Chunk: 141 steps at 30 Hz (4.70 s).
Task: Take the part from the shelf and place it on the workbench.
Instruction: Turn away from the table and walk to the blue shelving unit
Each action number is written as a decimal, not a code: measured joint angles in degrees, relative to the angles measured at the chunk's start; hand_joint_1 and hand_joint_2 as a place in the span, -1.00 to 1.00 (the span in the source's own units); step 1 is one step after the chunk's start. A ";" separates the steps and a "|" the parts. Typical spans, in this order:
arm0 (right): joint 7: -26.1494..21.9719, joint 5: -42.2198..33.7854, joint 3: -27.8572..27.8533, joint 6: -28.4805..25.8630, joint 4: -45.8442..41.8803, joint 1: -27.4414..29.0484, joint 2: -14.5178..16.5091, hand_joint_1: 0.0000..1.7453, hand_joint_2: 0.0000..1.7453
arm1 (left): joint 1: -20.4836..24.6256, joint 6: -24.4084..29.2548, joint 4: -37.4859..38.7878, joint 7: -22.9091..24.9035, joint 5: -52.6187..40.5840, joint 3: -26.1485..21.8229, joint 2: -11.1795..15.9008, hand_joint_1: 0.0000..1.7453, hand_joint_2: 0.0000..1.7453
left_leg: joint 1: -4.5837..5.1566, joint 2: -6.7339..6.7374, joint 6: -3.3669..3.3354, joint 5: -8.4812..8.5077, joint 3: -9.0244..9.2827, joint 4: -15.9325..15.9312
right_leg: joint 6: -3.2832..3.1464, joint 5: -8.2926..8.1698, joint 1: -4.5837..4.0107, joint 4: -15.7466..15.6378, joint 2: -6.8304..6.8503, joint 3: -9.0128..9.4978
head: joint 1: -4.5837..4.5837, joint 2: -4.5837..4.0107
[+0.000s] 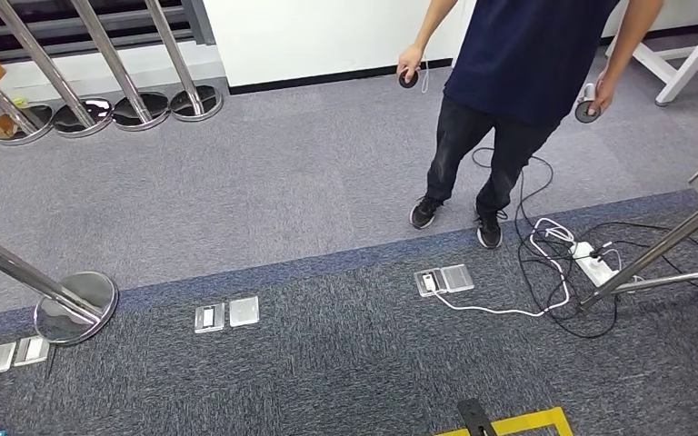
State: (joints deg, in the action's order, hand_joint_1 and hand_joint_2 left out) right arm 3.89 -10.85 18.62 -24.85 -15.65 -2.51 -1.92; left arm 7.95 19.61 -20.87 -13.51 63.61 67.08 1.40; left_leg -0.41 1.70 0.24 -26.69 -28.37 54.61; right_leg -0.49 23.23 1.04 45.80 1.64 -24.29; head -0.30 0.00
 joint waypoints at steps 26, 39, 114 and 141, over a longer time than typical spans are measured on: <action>-0.61 -0.81 1.36 -0.63 0.02 -0.12 -0.80 -1.00 1.00 | 0.00 -0.53 0.04 -0.11 0.03 0.17 0.13 -1.00 -1.00 | -0.26 -2.59 1.22 -6.29 -6.09 11.66 | -0.36 -0.35 0.13 -0.56 -1.39 -0.02 | 0.45 0.00; -1.03 -0.78 1.82 -0.67 0.01 -0.51 -0.75 -1.00 1.00 | 0.18 -0.81 0.11 -0.42 0.20 0.17 0.18 -1.00 -1.00 | 0.22 -0.18 -1.79 4.35 3.80 -9.82 | 2.43 7.66 0.31 9.98 -0.36 -3.02 | 0.85 0.00; -0.53 -3.80 5.77 -0.18 0.00 -0.25 -1.80 -1.00 1.00 | 0.29 -1.77 0.51 -0.27 -0.39 0.17 0.20 -1.00 -1.00 | 0.47 -4.55 0.44 2.10 1.37 -5.63 | -0.60 -0.47 -0.36 -2.17 -4.00 1.49 | 1.88 0.00; 0.56 -4.20 8.03 -0.37 -0.04 -0.13 -2.38 -1.00 1.00 | -0.57 -1.14 0.48 -1.64 0.84 0.15 0.00 -1.00 -1.00 | 0.55 -4.87 -0.64 5.41 3.49 -10.69 | 0.27 0.89 -0.91 -1.59 -5.43 1.65 | 3.05 0.00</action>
State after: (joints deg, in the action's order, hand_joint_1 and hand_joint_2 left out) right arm 4.45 -15.04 26.64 -25.22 -15.69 -2.64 -4.30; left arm 7.37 18.47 -20.39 -15.15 64.46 67.23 1.40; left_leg 0.14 -3.18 -0.41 -21.28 -24.87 43.93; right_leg -0.22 24.12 0.13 44.21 -3.79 -22.64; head 2.75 0.00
